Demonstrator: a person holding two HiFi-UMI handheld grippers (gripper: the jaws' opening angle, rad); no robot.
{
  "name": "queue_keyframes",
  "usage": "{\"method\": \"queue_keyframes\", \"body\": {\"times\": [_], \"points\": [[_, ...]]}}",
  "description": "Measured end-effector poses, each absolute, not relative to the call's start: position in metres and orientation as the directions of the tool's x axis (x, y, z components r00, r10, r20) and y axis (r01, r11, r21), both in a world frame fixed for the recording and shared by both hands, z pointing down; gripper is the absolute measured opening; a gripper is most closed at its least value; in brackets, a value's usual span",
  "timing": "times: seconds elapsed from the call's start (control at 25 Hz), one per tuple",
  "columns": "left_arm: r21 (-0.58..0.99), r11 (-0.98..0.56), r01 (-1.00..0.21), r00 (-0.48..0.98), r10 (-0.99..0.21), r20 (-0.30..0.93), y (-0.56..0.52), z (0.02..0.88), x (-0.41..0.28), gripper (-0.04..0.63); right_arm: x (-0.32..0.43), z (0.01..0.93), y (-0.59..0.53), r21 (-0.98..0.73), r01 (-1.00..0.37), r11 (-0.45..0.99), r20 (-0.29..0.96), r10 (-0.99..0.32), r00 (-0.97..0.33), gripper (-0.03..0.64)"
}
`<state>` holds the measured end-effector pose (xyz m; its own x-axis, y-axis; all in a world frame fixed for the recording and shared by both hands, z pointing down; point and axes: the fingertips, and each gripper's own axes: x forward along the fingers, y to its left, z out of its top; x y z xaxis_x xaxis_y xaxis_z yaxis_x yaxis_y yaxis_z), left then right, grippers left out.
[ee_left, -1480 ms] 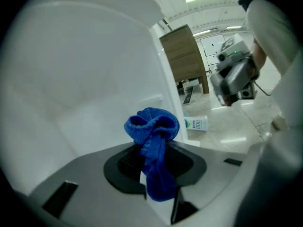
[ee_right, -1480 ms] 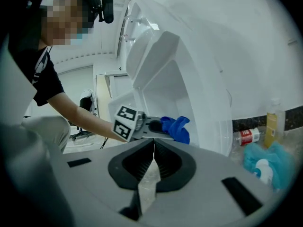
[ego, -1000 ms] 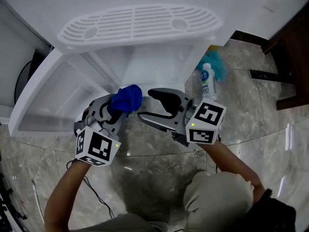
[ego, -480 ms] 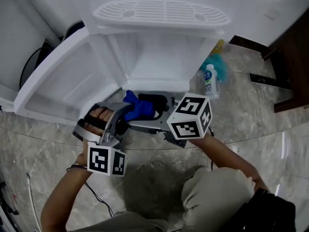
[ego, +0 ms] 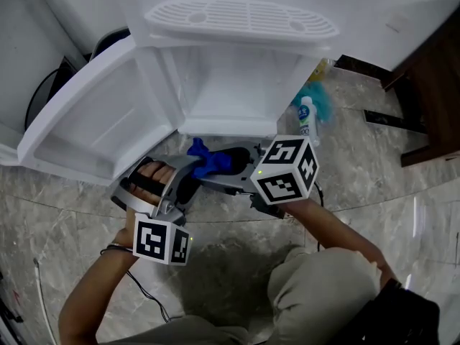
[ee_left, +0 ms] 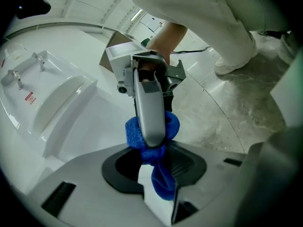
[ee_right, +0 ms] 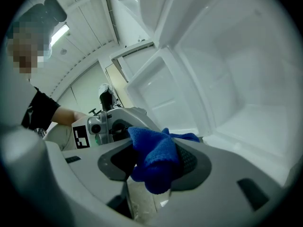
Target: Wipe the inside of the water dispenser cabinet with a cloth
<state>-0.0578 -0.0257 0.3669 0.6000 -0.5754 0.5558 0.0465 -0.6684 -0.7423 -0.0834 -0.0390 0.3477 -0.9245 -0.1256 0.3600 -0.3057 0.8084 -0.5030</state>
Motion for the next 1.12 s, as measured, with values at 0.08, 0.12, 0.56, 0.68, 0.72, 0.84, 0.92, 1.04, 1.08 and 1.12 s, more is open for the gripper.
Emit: {"method": "queue_keyframes", "body": {"times": [0.08, 0.12, 0.56, 0.68, 0.72, 0.84, 0.92, 1.04, 1.08, 1.12], "points": [[-0.731, -0.681, 0.04, 0.604, -0.567, 0.561, -0.025, 0.368, -0.057, 0.117, -0.082, 0.349, -0.039, -0.507, -0.315, 0.802, 0.37, -0.128, -0.92, 0.168], [-0.722, -0.691, 0.028, 0.609, -0.561, 0.56, -0.025, 0.368, -0.056, 0.123, -0.08, 0.35, -0.039, -0.506, -0.322, 0.8, 0.374, -0.133, -0.918, 0.153], [-0.629, -0.754, -0.188, 0.669, -0.567, 0.48, -0.041, 0.361, -0.062, 0.273, -0.048, 0.353, -0.071, -0.507, -0.402, 0.762, 0.367, -0.231, -0.901, 0.077], [-0.604, -0.768, -0.216, 0.639, -0.578, 0.507, -0.044, 0.369, -0.084, 0.273, -0.026, 0.355, -0.113, -0.441, -0.52, 0.731, 0.373, -0.378, -0.847, 0.077], [-0.579, -0.78, -0.237, 0.627, -0.578, 0.522, -0.044, 0.372, -0.093, 0.273, -0.02, 0.356, -0.13, -0.398, -0.562, 0.725, 0.378, -0.429, -0.821, 0.077], [-0.467, -0.814, -0.345, 0.598, -0.574, 0.559, -0.037, 0.382, -0.123, 0.273, -0.017, 0.358, -0.177, -0.237, -0.652, 0.72, 0.376, -0.551, -0.745, 0.077], [-0.403, -0.817, -0.412, 0.588, -0.577, 0.567, -0.029, 0.384, -0.139, 0.273, -0.022, 0.358, -0.205, -0.12, -0.687, 0.717, 0.361, -0.613, -0.703, 0.078], [-0.354, -0.808, -0.471, 0.571, -0.585, 0.576, -0.017, 0.387, -0.157, 0.273, -0.035, 0.37, -0.235, 0.009, -0.707, 0.707, 0.359, -0.662, -0.658, 0.077], [-0.341, -0.805, -0.485, 0.566, -0.586, 0.58, -0.014, 0.388, -0.161, 0.273, -0.039, 0.38, -0.241, 0.031, -0.707, 0.707, 0.376, -0.663, -0.647, 0.078], [-0.327, -0.803, -0.499, 0.563, -0.587, 0.582, -0.012, 0.389, -0.164, 0.273, -0.044, 0.393, -0.245, 0.053, -0.703, 0.709, 0.399, -0.66, -0.636, 0.078]]}}
